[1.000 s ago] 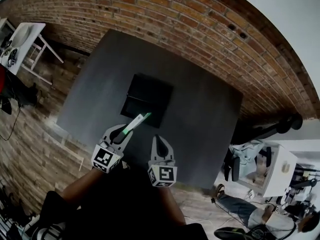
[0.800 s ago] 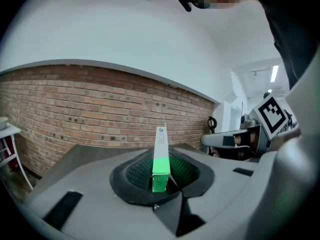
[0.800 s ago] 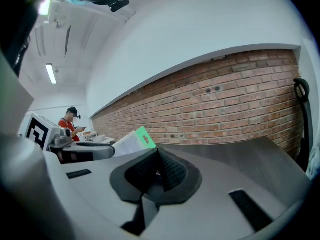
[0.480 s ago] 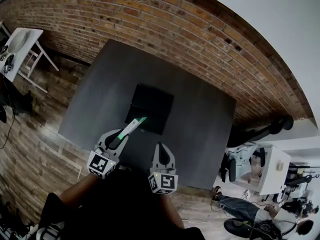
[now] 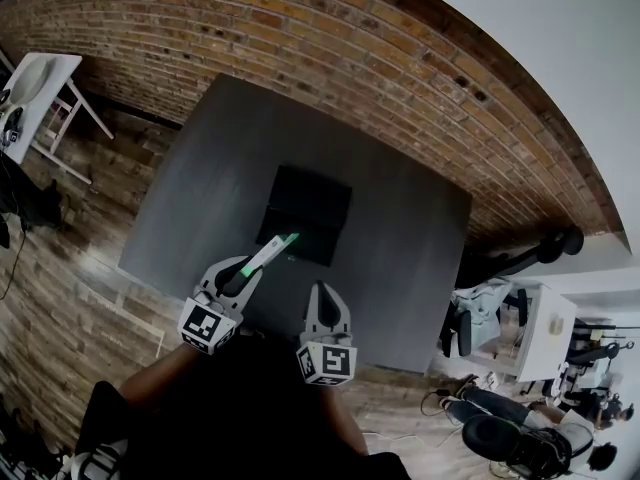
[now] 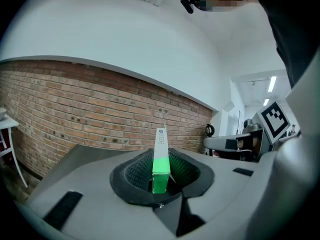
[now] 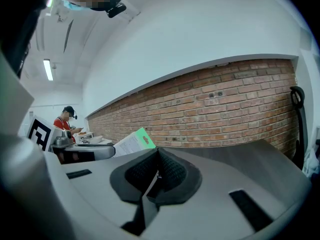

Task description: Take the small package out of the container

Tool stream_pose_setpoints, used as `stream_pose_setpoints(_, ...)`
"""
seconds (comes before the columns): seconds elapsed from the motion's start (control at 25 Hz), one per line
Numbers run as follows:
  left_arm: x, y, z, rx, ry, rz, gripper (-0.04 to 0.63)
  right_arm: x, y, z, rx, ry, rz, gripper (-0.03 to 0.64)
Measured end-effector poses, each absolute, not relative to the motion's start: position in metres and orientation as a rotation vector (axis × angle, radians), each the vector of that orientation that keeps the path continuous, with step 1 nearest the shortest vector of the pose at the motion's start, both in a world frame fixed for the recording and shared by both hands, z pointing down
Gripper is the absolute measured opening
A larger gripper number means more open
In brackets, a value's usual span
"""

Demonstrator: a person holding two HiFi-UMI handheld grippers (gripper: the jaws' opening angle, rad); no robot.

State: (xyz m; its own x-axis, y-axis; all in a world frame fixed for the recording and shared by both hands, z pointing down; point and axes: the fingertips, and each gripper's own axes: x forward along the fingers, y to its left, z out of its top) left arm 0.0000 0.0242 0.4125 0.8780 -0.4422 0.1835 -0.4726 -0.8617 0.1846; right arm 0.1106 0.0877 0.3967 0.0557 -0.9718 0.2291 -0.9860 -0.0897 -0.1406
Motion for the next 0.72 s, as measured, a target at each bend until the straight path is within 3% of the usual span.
stream_pose_setpoints(0.72, 0.0025, 0.0137, 0.418, 2.829, -0.657, 0.197, 0.11, 0.1137, 0.0803, 0.3984, 2.267, -2.062, 0.432, 0.025)
